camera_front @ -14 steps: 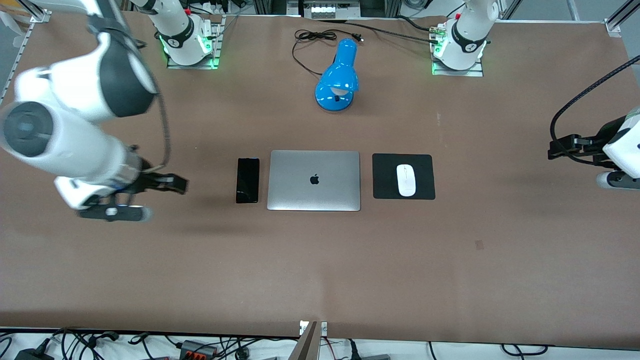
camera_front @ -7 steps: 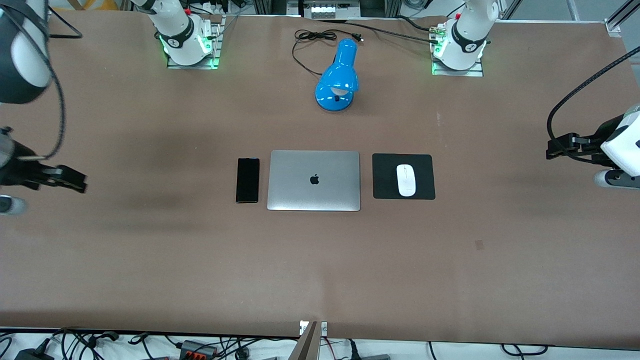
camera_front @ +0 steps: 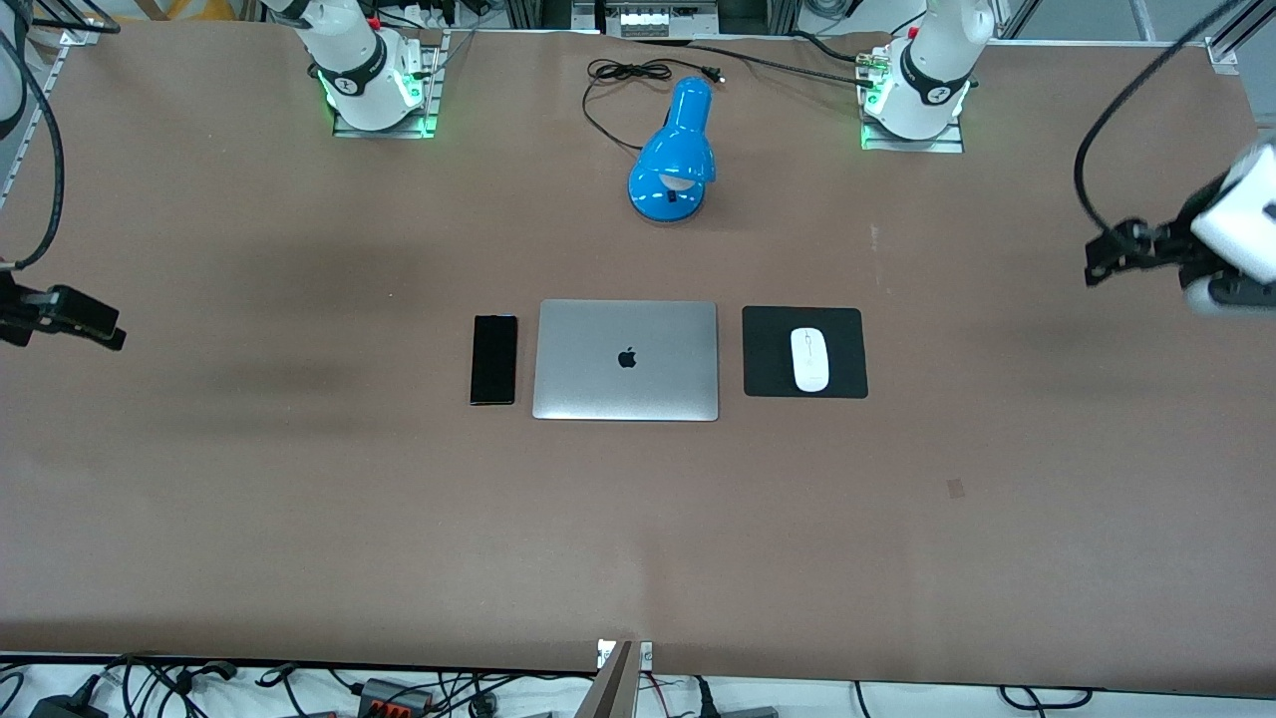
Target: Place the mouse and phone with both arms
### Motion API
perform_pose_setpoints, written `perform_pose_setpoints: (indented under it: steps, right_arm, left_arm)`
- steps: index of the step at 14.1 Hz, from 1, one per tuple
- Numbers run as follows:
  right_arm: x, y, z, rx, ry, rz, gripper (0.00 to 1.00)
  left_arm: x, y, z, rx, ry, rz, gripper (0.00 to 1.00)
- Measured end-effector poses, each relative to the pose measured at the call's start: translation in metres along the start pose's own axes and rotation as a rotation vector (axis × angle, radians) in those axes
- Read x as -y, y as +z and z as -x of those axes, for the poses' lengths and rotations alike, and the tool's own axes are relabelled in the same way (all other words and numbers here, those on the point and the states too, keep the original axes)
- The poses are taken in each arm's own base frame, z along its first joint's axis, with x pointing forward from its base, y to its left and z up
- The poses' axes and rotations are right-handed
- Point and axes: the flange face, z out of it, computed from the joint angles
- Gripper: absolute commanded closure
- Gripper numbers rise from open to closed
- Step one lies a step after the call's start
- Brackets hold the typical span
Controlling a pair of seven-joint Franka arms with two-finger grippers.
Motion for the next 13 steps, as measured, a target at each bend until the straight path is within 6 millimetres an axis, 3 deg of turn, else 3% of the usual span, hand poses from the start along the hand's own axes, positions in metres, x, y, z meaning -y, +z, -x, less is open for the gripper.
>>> perform_pose_setpoints:
  steps: [2,7,13]
  right_arm:
    - [0.001,0.001,0.019,-0.005,-0.002,-0.003,0.00]
    - [0.003,0.006,0.070,0.008,-0.007,-0.010,0.00]
    - [0.005,0.008,0.075,0.016,-0.024,-0.028,0.00]
  left_arm:
    - [-0.001,0.003,0.014,-0.017,0.000,-0.001,0.00]
    - [-0.006,0.016,0.015,-0.005,0.008,0.002,0.00]
    - [-0.007,0.018,0.017,0.021,0.010,0.002,0.00]
